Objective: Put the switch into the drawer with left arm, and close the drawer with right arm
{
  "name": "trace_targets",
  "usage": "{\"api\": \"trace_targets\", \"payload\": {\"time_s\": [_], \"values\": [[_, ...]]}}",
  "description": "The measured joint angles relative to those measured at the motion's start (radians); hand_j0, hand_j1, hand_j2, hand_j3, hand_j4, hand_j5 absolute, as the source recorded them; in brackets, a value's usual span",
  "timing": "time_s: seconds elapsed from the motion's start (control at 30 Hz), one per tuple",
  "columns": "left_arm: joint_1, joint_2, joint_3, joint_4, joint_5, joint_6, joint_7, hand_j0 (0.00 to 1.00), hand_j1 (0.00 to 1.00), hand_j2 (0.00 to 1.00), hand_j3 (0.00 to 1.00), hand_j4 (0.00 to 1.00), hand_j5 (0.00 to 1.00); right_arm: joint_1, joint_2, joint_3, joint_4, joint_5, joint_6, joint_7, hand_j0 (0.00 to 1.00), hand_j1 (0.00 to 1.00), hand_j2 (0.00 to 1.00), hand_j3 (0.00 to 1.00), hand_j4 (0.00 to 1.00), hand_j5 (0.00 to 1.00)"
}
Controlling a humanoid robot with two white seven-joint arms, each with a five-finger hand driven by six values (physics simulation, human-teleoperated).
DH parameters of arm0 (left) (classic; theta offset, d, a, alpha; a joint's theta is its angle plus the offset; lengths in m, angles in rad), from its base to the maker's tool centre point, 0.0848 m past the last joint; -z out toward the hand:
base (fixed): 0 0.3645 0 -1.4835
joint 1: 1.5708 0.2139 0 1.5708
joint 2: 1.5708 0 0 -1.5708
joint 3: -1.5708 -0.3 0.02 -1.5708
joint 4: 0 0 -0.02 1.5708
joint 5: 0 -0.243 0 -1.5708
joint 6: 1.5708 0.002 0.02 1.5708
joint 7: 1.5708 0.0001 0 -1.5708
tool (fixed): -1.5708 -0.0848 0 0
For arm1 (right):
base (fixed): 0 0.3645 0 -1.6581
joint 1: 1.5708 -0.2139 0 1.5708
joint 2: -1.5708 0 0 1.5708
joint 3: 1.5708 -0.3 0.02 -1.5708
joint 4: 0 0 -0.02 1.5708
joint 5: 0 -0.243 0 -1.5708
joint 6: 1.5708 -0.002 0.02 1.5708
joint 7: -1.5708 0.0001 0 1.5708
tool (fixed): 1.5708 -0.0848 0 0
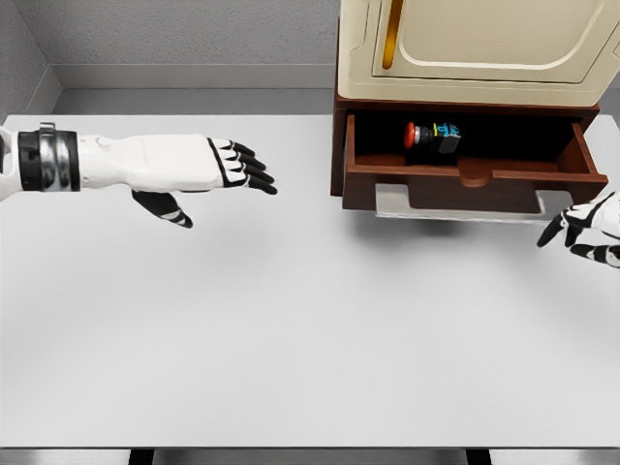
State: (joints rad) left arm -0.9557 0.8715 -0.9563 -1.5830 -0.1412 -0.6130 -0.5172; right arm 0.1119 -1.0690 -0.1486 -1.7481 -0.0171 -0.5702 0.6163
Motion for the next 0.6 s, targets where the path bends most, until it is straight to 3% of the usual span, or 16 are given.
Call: {"api": "trace_targets", "payload": {"time_s": [0.1, 0.3, 0.6], "values": [[-0.002, 0.003, -0.001, -0.002, 0.0, 0.001, 0.0, 1.0, 1.0, 1.0, 1.0, 1.0, 1.0, 0.0, -0.001, 0.01, 0.006, -0.044, 0.05, 0.016, 0.58, 0.58, 0.58, 0.58, 0.58, 0.58], [0.0, 0.002, -0.003, -0.002, 0.0, 0.0, 0.0, 1.0, 1.0, 1.0, 1.0, 1.0, 1.0, -0.008, 0.006, 0.048, 0.021, 0.04, -0.022, -0.001, 0.6, 0.6, 0.6, 0.6, 0.6, 0.6], [0.003, 0.002, -0.003, 0.0, 0.0, 0.0, 0.0, 1.0, 1.0, 1.0, 1.0, 1.0, 1.0, -0.147, 0.013, 0.147, 0.021, 0.056, -0.043, -0.003, 0.6, 0.6, 0.6, 0.6, 0.6, 0.6]]}}
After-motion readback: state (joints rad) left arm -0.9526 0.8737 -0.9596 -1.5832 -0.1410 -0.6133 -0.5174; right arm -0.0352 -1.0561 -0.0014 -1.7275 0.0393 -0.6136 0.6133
